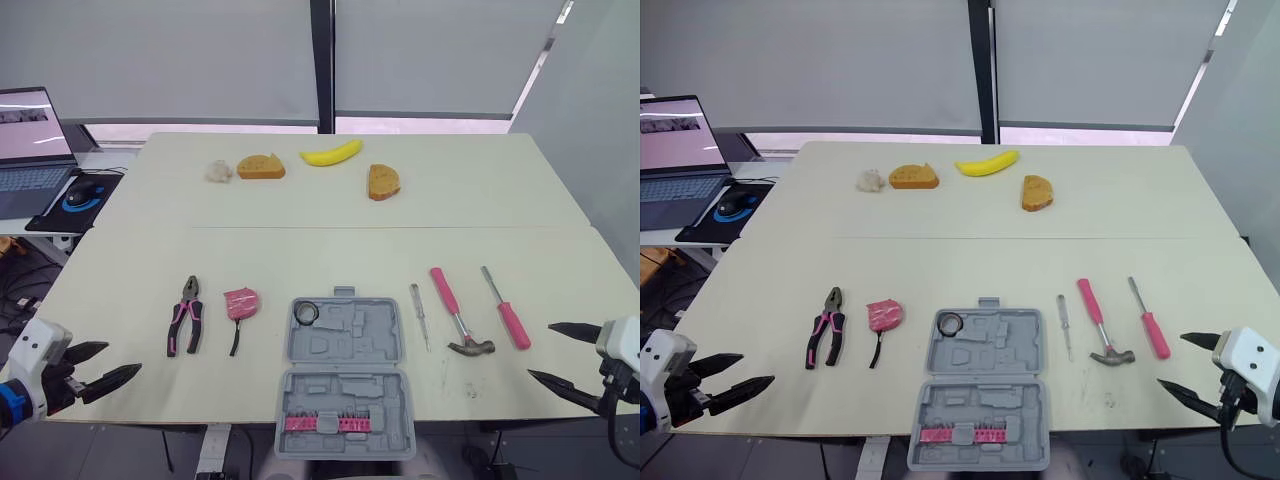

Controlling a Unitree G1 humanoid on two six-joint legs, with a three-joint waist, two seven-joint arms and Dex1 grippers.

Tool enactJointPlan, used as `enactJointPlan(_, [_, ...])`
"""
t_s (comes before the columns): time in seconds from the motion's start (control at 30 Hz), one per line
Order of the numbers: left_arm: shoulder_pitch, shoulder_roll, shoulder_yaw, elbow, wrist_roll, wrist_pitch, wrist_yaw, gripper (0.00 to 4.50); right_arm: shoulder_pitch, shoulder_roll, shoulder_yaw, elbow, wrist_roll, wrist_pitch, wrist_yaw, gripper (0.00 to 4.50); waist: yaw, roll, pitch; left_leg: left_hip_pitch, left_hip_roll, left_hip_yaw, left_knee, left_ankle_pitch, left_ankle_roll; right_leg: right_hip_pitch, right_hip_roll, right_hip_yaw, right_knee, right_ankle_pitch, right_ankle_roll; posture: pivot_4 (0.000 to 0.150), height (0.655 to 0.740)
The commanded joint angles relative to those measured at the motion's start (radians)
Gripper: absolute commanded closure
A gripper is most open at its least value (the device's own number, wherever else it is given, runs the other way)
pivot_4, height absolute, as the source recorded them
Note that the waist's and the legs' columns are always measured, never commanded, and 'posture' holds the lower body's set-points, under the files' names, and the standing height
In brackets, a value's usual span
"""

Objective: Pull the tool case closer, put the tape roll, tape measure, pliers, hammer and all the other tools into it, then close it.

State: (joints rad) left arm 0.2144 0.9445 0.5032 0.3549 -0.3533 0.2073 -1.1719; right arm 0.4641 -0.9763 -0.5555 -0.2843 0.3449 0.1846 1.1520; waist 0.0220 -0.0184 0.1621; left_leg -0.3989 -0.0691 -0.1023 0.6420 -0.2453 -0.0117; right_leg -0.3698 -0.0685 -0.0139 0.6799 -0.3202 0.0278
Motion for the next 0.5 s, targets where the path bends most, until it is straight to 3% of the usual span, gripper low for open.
enactJointPlan(0.03, [-0.037,0.043,-0.016,0.072,0.024,-0.065,-0.034,0.03,-0.04,-0.042,-0.005,0.039,0.017,-0.006,0.057,0.0,-0.001,0.0,0.0,0.0,0.0,0.0,0.0,0.0,0.0,0.0,0.0,0.0,0.0,0.0,0.0,0.15,0.74])
enactJointPlan(0.5, [-0.03,0.047,-0.001,0.093,0.024,-0.114,-0.047,0.03,-0.082,-0.04,0.04,0.078,-0.029,-0.031,0.071,0.0,-0.001,0.0,0.0,0.0,0.0,0.0,0.001,0.0,0.001,0.0,0.0,0.001,0.0,0.0,0.001,0.15,0.74])
